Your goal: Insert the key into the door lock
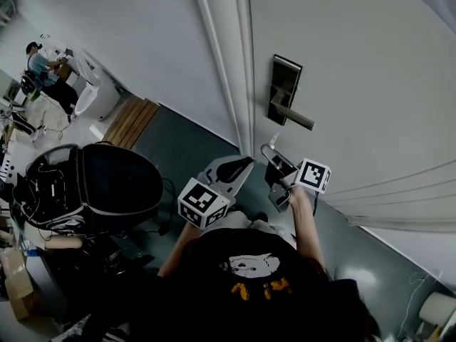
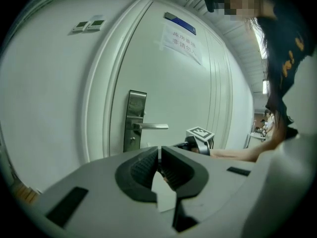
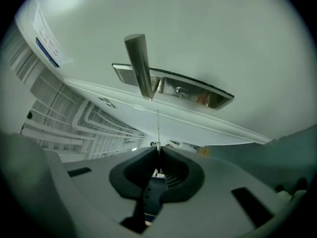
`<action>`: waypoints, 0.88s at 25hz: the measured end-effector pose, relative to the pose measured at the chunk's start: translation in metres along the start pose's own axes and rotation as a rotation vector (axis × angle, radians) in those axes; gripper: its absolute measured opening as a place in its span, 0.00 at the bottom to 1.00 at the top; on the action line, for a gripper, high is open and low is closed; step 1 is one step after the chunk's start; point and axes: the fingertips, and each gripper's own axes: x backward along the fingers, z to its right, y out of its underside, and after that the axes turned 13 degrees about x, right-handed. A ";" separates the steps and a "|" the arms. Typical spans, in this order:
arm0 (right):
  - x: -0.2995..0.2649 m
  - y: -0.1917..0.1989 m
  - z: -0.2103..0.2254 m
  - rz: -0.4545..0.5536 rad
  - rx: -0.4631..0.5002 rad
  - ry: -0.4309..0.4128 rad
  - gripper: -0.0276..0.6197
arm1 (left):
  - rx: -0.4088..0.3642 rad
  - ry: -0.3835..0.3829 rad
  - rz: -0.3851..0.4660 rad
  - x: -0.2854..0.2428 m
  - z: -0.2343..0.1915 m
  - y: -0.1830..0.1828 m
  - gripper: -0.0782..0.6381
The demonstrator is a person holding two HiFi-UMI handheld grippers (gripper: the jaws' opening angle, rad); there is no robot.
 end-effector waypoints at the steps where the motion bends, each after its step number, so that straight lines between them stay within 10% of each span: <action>1: -0.003 0.000 0.002 0.006 -0.010 0.005 0.08 | 0.000 0.010 0.000 -0.001 -0.002 -0.002 0.14; 22: -0.046 -0.036 0.039 0.109 -0.182 0.001 0.08 | -0.015 0.179 0.021 0.008 -0.019 -0.024 0.14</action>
